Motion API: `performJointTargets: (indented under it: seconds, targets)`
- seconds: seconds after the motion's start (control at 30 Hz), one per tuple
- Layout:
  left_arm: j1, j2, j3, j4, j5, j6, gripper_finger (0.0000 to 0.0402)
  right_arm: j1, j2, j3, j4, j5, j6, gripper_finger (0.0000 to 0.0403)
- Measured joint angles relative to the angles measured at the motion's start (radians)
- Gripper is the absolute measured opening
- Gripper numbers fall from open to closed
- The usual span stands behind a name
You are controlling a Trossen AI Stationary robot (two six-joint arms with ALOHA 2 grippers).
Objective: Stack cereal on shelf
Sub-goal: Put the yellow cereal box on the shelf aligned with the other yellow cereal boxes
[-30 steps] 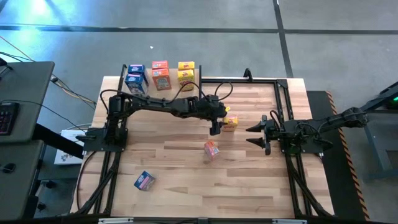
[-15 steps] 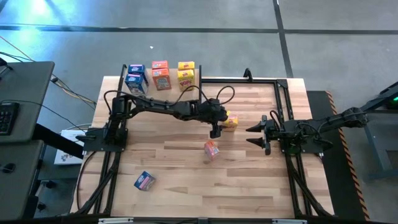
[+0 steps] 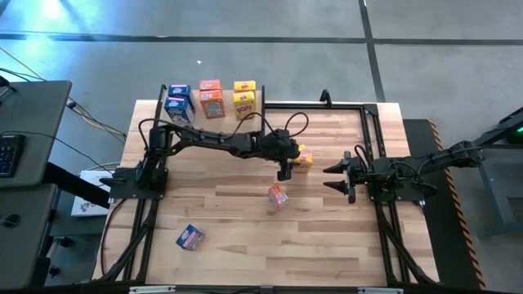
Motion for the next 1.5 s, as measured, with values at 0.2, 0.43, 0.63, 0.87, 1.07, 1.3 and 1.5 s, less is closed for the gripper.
performJointTargets:
  seconds: [0.2,0.43,0.63,0.87,1.07,1.3,1.5]
  targets:
    - [0.000,0.000,0.000,0.004,0.011,0.000,0.0140,0.000,0.000,0.000,-0.005,0.000,0.005,0.0234]
    - [-0.001,0.000,0.000,0.004,0.054,-0.001,0.0134,0.000,0.000,0.000,-0.013,0.000,0.007,0.0234]
    - [-0.001,-0.019,0.000,-0.046,0.054,0.018,0.0139,0.000,0.000,0.000,-0.013,0.000,0.007,0.0234]
    - [-0.001,-0.109,0.000,-0.128,0.054,0.032,0.0136,0.000,0.002,0.000,-0.015,0.000,0.007,0.0234]
    - [-0.001,-0.205,0.000,-0.212,0.054,0.061,0.0136,0.000,0.002,0.000,-0.015,0.000,0.003,0.0234]
    - [0.001,-0.330,0.000,-0.332,0.054,0.061,0.0136,0.000,-0.001,0.000,-0.007,0.000,-0.045,0.0234]
    - [0.001,-0.427,0.000,-0.380,0.054,0.061,0.0136,0.000,-0.001,0.000,-0.025,0.018,-0.084,0.0234]
